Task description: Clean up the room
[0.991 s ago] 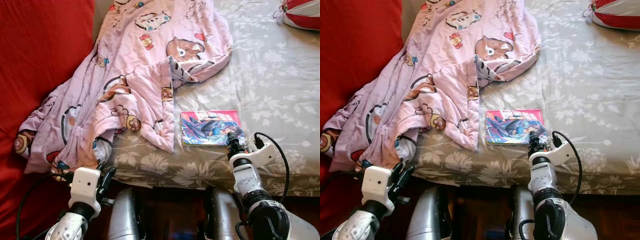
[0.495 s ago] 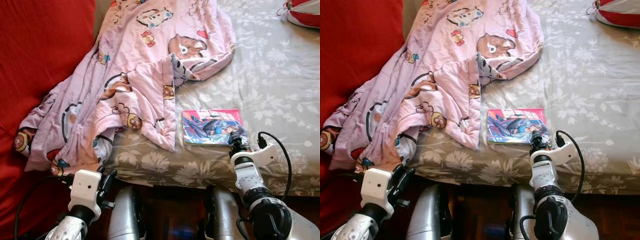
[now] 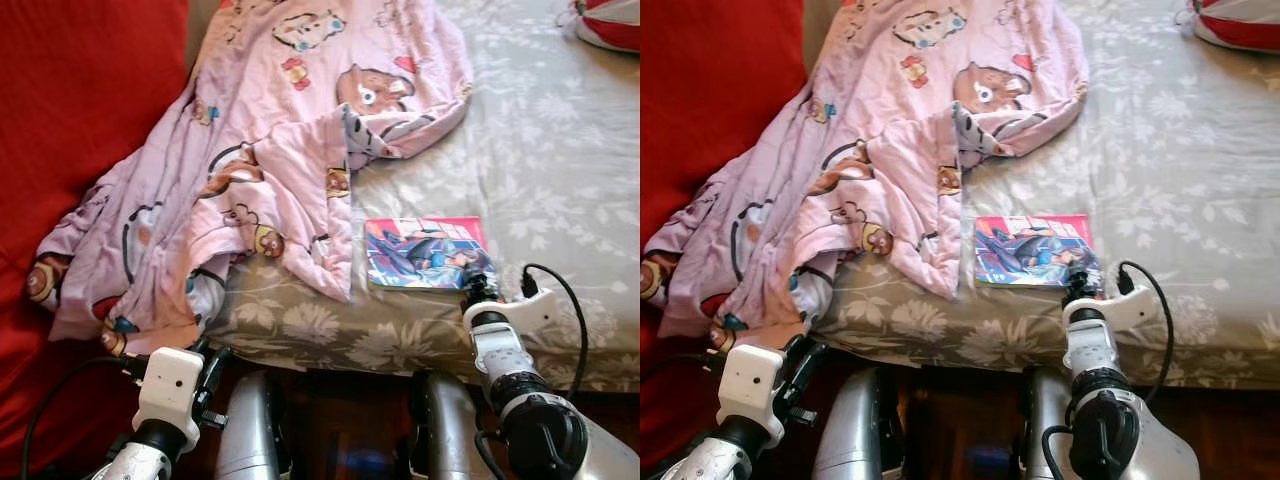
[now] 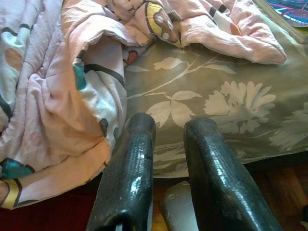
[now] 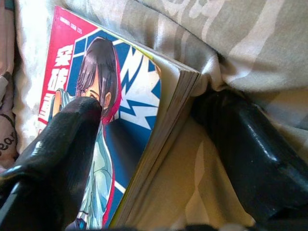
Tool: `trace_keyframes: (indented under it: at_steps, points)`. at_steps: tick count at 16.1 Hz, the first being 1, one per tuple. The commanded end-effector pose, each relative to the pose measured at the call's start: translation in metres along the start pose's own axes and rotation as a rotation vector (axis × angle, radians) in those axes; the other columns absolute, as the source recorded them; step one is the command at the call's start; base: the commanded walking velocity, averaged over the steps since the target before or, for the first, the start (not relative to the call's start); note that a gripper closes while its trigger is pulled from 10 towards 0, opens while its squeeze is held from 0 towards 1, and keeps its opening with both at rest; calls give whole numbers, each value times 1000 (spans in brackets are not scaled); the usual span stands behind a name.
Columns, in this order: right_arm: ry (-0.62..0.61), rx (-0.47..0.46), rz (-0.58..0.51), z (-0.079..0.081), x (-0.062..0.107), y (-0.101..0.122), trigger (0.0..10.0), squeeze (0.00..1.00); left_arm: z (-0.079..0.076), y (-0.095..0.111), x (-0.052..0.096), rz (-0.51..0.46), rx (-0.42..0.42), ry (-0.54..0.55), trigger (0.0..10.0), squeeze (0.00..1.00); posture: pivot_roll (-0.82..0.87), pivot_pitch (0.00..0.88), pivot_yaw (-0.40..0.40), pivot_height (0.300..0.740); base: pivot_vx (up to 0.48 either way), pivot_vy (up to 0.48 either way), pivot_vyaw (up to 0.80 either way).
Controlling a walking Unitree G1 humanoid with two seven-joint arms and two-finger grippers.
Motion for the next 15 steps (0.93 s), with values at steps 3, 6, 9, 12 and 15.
trace_keyframes:
  at_steps: [3,6,9,12,15]
  points:
    - [-139,-54,72,-40,13,-23,10000,0,0,-2,4,27,-29,-7,10000,0,363,281,118,549,0,0,0]
    - [-31,-80,79,-8,4,-25,10000,0,2,-2,3,26,-40,-2,10000,0,363,280,118,549,0,0,0]
    - [69,-90,89,19,-1,-26,10000,0,1,-2,3,29,-47,-2,10000,0,362,273,115,549,0,0,0]
    - [79,-72,95,23,-2,-25,0,0,0,-4,4,35,-49,-3,10000,0,361,274,111,549,0,0,0]
    - [103,-56,112,23,-1,-28,0,0,-1,-7,4,44,-48,-4,10000,0,357,278,114,549,0,0,0]
Point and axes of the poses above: a point about 5 cm out from each wrist's last joint towards the gripper, its own x axis pointing back from the gripper into the wrist, its own y axis along the axis of the wrist's last joint, z = x × y, the point moved 4 cm from there along -x, pointing out of the wrist towards the gripper, and after that the axes turned 2 degrees about -x, right-handed, at the moved point
